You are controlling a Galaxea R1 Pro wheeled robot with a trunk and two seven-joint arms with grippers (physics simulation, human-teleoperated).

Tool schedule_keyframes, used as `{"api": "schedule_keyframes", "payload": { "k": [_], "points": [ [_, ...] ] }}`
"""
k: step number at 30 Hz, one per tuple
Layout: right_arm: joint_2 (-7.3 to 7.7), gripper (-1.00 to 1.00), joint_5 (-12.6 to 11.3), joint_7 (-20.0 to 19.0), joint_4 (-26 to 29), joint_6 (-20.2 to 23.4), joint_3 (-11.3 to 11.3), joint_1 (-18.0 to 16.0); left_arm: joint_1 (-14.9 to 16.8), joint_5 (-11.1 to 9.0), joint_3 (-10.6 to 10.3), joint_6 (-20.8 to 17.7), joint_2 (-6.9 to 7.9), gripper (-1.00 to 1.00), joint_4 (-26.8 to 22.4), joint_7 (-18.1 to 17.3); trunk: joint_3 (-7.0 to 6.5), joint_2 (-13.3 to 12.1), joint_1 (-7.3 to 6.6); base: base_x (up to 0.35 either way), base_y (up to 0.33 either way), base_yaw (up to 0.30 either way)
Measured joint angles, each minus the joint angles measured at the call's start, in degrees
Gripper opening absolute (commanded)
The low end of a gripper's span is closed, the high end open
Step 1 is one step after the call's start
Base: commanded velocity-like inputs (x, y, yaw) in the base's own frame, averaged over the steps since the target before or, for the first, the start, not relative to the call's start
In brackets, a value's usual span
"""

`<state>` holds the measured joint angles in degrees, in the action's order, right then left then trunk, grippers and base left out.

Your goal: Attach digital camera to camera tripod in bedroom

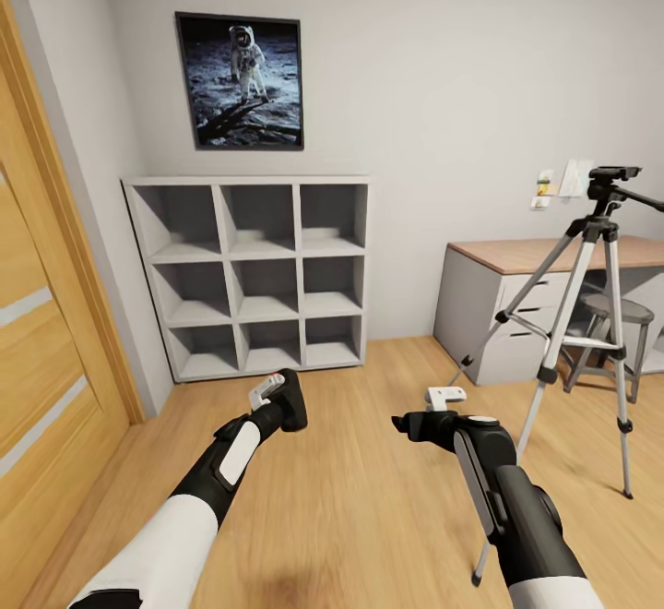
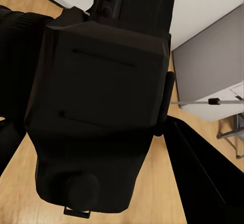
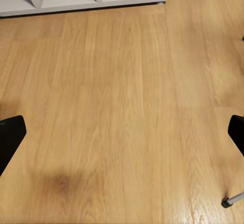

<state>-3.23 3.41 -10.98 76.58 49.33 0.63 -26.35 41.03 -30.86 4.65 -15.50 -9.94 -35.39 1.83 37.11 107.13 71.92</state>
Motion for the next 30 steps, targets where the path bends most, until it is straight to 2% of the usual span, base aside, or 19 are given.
{"api": "schedule_keyframes", "payload": {
  "k": [30],
  "points": [
    [-0.07,1.00,-0.2,0.1,0.0,-0.1,0.0,0.0,0.0,0.1,0.0,-0.2,0.00,-1.00,-0.1,0.0,-5.39,-12.0,-6.59,0.000,0.000,0.000]
  ]
}}
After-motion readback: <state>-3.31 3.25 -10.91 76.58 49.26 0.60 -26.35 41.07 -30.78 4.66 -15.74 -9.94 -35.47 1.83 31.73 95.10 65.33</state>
